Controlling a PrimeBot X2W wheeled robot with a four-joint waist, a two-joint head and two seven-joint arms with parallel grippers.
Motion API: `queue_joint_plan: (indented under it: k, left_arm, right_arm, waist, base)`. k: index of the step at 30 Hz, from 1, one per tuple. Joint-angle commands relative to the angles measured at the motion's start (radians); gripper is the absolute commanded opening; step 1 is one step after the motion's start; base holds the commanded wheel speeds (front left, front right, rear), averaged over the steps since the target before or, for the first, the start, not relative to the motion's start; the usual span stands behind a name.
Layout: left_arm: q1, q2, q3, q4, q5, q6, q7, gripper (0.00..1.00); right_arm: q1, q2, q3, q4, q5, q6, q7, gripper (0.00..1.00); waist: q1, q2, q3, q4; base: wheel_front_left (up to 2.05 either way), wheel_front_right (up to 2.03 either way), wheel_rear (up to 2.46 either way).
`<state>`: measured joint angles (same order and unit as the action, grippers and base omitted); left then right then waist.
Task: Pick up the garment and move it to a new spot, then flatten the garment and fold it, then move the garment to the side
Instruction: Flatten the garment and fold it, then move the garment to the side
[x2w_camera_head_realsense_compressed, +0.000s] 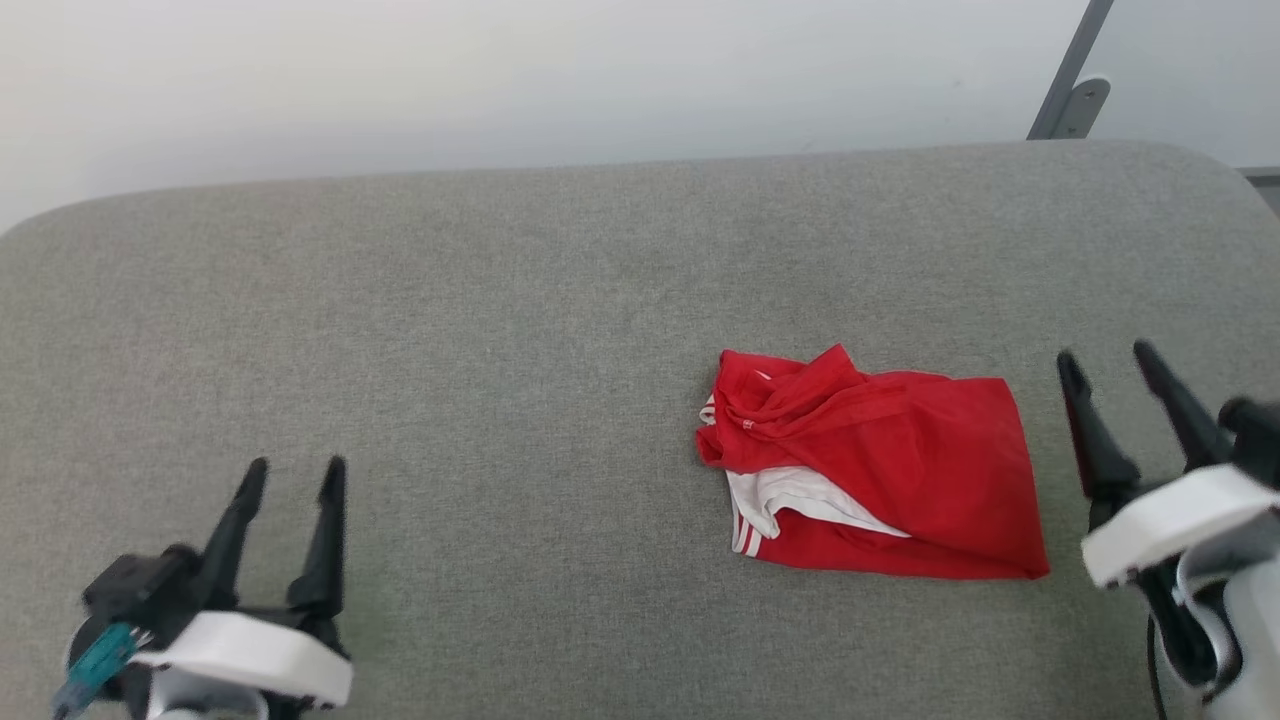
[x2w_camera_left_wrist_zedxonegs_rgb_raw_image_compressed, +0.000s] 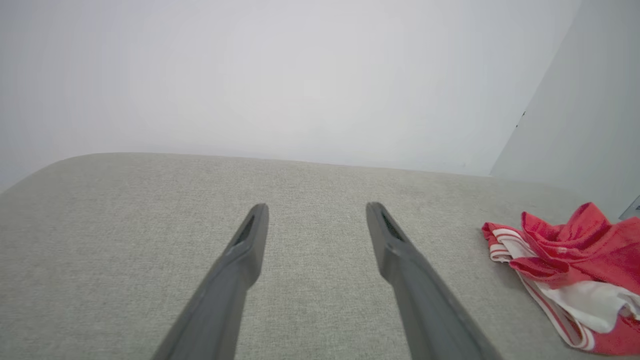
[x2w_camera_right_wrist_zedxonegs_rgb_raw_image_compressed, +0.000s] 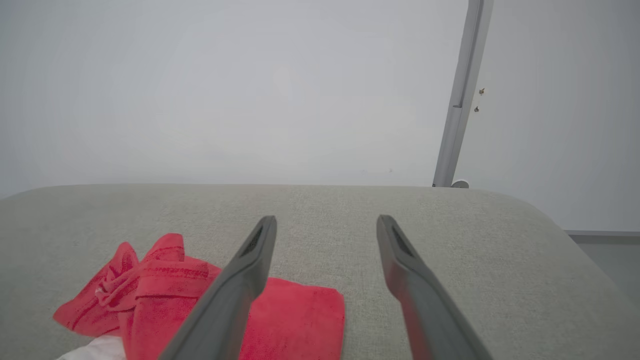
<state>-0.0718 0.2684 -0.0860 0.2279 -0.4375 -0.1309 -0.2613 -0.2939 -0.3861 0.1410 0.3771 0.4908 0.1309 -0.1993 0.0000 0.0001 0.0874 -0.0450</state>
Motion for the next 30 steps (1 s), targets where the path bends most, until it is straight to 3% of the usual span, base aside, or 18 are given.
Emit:
queue_joint_plan:
  k: [1,13,23,30]
  left_arm:
    - [0.034,0.003,0.027,-0.022,0.014,0.001,-0.005,1.00]
    - [0.205,-0.028,0.134,-0.166,0.057,0.001,-0.005,1.00]
    - [0.193,-0.032,0.124,-0.191,0.066,0.001,-0.005,1.00]
    - [0.133,-0.030,0.088,-0.193,0.058,0.001,-0.005,1.00]
  right_arm:
    - [0.037,0.004,-0.001,-0.016,-0.005,-0.001,-0.005,1.00]
    - [0.231,0.022,-0.114,-0.201,-0.028,-0.001,0.059,1.00]
    - [0.273,0.067,-0.170,-0.293,-0.067,-0.001,0.124,1.00]
    - [0.231,0.039,-0.194,-0.296,-0.071,-0.001,0.245,1.00]
  waist:
    - [0.0000,-0.0001,-0.009,-0.004]
    - [0.0000,-0.0001,-0.013,-0.006]
    - [0.0000,-0.0001,0.016,0.007]
    - [0.0000,-0.0001,0.076,0.034]
  base:
    - [0.00,0.00,0.00]
    - [0.00,0.00,0.00]
    - [0.00,0.00,0.00]
    - [0.00,0.00,0.00]
